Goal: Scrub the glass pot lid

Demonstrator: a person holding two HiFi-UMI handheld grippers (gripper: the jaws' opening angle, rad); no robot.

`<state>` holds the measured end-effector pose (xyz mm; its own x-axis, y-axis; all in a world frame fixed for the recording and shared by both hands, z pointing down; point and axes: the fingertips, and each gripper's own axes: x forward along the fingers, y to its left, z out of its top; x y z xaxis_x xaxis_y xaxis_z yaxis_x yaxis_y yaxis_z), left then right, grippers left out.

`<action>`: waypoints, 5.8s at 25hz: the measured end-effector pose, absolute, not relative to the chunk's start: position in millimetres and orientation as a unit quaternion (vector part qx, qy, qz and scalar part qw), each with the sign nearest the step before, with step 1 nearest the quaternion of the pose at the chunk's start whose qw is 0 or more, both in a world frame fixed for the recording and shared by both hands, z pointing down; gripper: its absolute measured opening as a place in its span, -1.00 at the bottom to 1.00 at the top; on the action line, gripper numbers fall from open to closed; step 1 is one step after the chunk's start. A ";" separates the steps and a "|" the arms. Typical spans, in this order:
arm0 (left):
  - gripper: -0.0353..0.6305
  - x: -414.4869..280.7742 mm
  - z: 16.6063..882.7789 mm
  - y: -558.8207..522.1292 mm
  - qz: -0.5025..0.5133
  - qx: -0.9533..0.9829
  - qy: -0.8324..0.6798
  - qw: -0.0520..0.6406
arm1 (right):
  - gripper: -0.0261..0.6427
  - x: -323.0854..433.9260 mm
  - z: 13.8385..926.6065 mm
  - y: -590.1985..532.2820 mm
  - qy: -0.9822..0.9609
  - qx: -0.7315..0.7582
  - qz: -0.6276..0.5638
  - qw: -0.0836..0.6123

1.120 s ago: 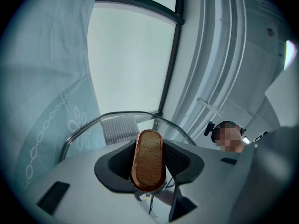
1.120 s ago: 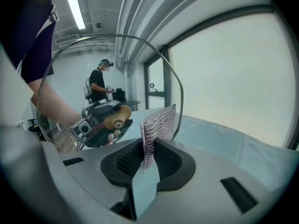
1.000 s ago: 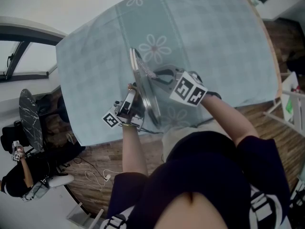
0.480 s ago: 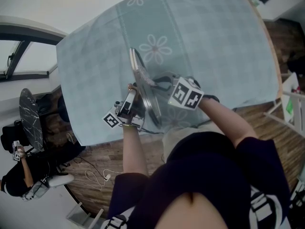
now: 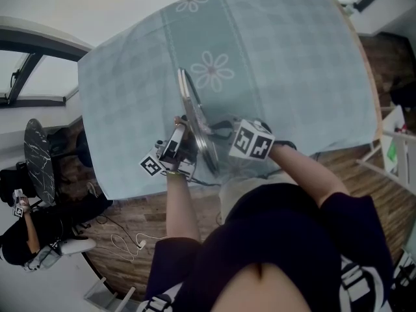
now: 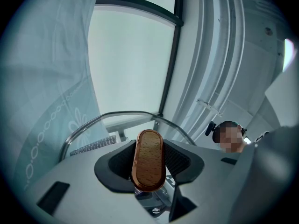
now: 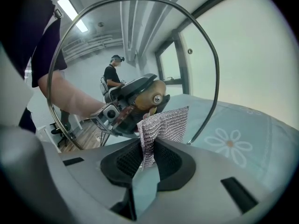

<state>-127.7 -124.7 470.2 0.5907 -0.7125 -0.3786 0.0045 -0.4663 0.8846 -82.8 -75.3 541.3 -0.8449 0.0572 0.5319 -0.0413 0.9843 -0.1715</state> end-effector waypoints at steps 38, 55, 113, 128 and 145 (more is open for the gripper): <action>-0.38 -120.7 466.9 -126.8 -0.361 0.761 -0.291 0.453 | -0.70 -35.0 508.0 -7.0 -0.944 -0.131 0.101 0.284; -0.38 -100.8 467.2 -126.4 -0.324 0.762 -0.332 0.452 | -0.70 9.4 503.7 2.3 -0.953 -0.088 0.112 0.268; -0.37 -19.2 585.7 -175.0 0.131 0.728 -0.514 0.435 | -0.70 161.3 501.0 -101.6 -0.894 0.349 0.180 0.217; -0.20 -31.2 566.8 -103.9 0.105 0.757 -0.522 0.379 | -0.70 115.3 476.4 -54.6 -0.896 0.373 0.155 0.183; -0.63 -73.7 456.7 45.0 0.013 0.761 -0.570 0.310 | -0.71 69.1 453.1 71.2 -0.896 0.380 0.172 0.155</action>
<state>-73.7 45.0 456.7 0.3498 -0.8593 0.3731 -0.8756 -0.1583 0.4563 69.1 71.2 453.1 -0.6634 -0.6274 0.4078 -0.7337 0.6524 -0.1897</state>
